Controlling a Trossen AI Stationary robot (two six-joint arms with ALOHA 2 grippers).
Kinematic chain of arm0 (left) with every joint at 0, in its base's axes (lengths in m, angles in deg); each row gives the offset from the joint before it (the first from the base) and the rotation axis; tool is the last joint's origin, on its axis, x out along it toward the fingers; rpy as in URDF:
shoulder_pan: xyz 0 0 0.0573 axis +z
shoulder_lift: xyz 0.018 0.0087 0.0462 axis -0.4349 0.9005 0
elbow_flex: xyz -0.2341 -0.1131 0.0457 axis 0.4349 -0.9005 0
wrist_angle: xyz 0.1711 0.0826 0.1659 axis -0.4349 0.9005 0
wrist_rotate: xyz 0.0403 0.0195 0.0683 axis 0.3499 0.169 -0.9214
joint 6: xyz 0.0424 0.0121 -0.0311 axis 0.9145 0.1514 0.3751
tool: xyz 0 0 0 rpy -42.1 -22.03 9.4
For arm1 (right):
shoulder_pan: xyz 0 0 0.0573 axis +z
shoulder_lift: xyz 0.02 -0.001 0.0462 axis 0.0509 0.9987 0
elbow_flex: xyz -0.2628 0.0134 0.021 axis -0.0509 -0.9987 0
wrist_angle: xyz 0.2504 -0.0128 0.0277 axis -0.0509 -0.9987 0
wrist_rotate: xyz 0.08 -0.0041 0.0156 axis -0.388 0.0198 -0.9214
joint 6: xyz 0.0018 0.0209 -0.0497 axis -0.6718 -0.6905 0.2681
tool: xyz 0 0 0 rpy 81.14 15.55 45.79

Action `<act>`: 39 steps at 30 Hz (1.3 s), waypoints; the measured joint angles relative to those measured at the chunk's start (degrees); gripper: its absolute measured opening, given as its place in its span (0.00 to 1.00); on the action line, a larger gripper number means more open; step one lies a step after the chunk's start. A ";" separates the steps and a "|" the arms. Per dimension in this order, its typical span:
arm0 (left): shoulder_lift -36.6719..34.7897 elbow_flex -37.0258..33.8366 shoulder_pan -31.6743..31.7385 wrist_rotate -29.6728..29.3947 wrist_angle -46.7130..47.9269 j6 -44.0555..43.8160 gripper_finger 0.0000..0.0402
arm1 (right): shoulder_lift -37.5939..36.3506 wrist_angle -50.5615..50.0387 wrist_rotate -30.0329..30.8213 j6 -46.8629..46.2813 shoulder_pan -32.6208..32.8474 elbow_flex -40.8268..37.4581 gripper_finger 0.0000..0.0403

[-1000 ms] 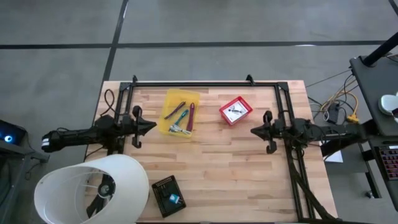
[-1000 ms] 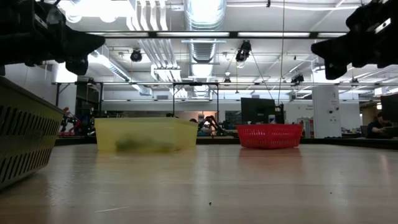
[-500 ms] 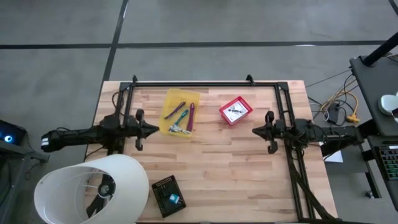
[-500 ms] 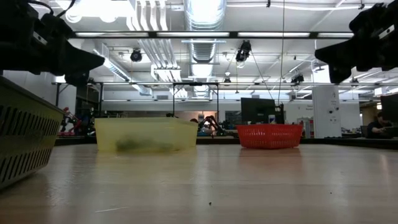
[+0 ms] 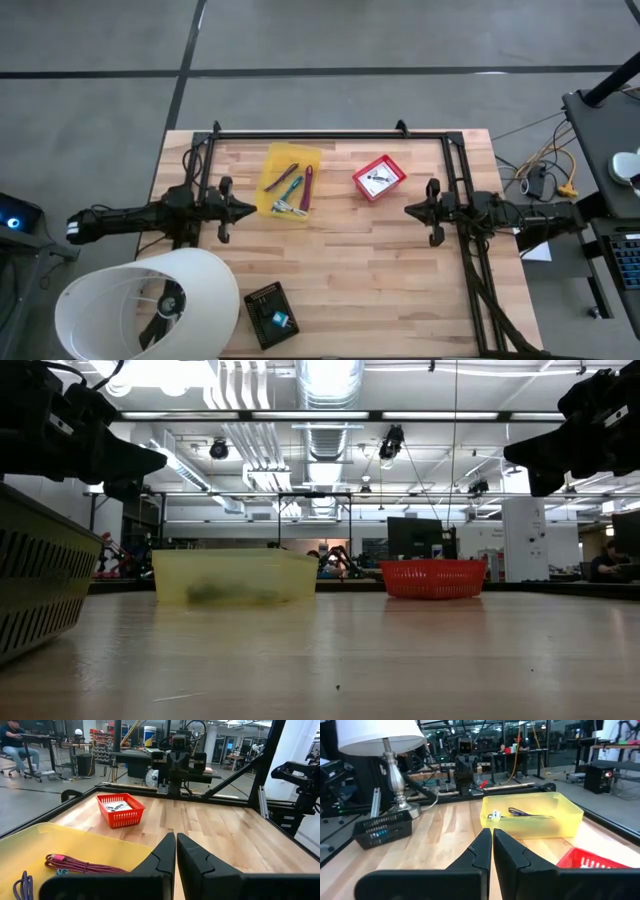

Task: Pick and place items into bin
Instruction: Return to Home Position

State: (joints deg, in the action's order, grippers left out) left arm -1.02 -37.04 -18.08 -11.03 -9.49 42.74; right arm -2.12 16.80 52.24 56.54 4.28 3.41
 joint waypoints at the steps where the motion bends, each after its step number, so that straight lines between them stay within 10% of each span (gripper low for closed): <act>1: 0.00 0.01 0.00 0.00 0.00 0.00 0.00 | -0.02 0.05 0.31 -0.05 -0.02 0.00 0.02; 39: 0.57 0.00 0.04 0.09 -0.09 0.04 0.00 | 0.02 0.29 1.25 2.09 0.00 0.02 0.02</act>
State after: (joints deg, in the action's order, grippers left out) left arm -0.46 -37.04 -18.03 -10.94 -9.58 42.78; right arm -2.10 17.08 53.49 58.63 4.28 3.43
